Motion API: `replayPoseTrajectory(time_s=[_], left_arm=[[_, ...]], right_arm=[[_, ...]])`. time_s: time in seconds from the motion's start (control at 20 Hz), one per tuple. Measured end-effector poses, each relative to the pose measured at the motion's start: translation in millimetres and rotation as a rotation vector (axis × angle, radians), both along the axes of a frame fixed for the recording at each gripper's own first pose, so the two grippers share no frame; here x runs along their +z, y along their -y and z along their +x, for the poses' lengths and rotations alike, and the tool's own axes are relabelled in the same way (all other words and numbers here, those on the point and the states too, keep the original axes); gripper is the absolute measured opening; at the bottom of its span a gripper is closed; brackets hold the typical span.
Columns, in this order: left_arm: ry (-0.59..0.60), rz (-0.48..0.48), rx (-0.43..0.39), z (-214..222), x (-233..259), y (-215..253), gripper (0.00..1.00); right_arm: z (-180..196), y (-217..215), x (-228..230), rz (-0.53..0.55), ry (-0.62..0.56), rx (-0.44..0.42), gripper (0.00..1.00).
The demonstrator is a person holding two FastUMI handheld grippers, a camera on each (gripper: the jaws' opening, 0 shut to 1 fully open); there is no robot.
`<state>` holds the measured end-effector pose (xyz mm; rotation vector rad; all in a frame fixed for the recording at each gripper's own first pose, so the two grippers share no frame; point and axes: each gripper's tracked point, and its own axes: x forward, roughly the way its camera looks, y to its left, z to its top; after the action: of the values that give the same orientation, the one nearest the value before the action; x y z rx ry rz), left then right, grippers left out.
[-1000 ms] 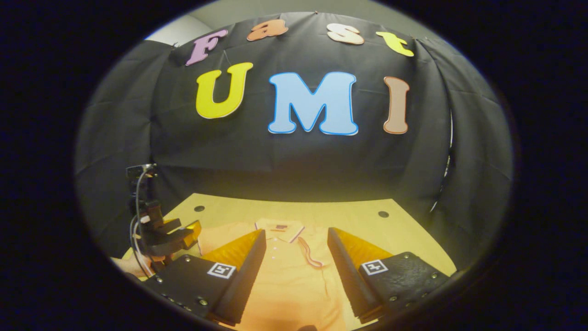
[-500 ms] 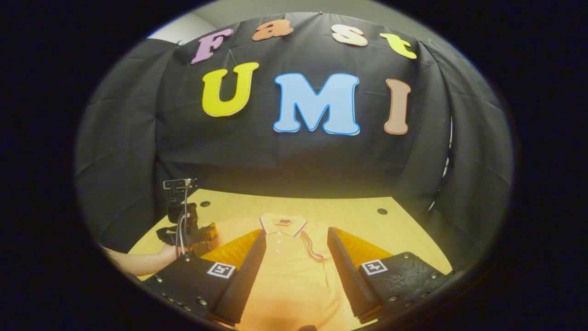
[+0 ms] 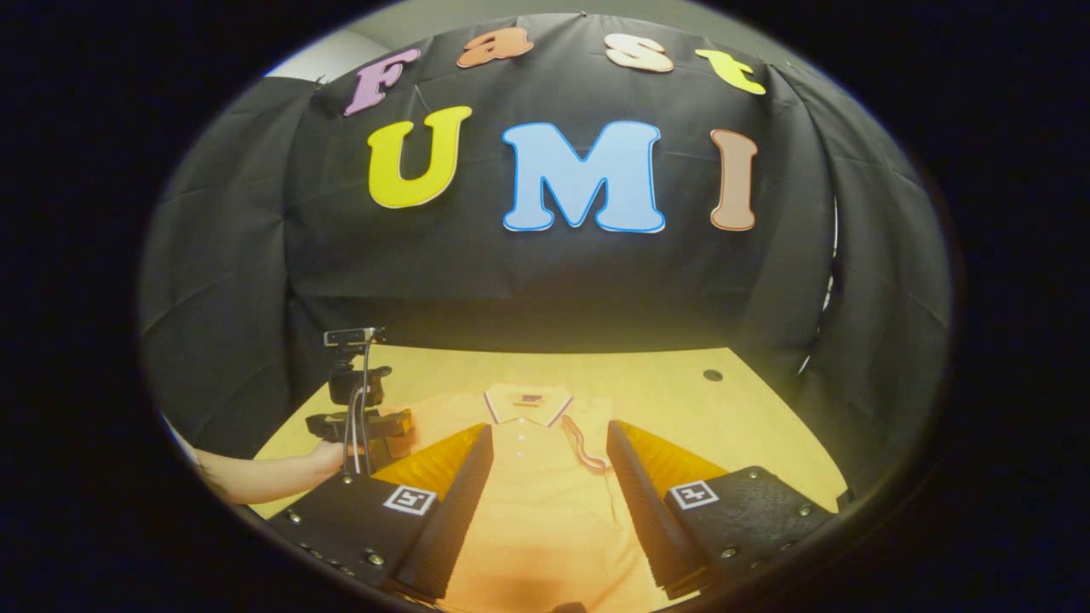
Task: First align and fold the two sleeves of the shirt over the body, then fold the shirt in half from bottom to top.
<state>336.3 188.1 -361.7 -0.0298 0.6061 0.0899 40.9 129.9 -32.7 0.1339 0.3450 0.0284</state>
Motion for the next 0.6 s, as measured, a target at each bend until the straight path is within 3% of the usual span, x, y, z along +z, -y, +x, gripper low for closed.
replayPoseTrajectory(time_s=[0.05,0.15,0.45,0.5,0.6], left_arm=[[-0.015,0.035,0.0,-1.4,-3.8,-2.6,0.96],[-0.019,0.046,-0.014,0.6,-3.1,2.4,0.87],[-0.025,0.062,-0.062,3.3,-2.3,13.7,0.34],[-0.026,0.071,-0.068,3.9,-2.4,16.2,0.18],[-0.017,0.077,-0.082,6.3,-0.4,18.7,0.07]], right_arm=[[0.8,-1.2,-0.9,0.005,-0.002,0.002,0.84],[1.2,-2.0,-3.0,0.011,-0.011,0.003,0.84],[-3.5,-6.8,-9.1,0.038,-0.026,-0.019,0.84],[-5.3,-6.0,-10.1,0.041,-0.029,-0.026,0.84],[-9.9,-1.7,-13.4,0.047,-0.039,-0.042,0.84]])
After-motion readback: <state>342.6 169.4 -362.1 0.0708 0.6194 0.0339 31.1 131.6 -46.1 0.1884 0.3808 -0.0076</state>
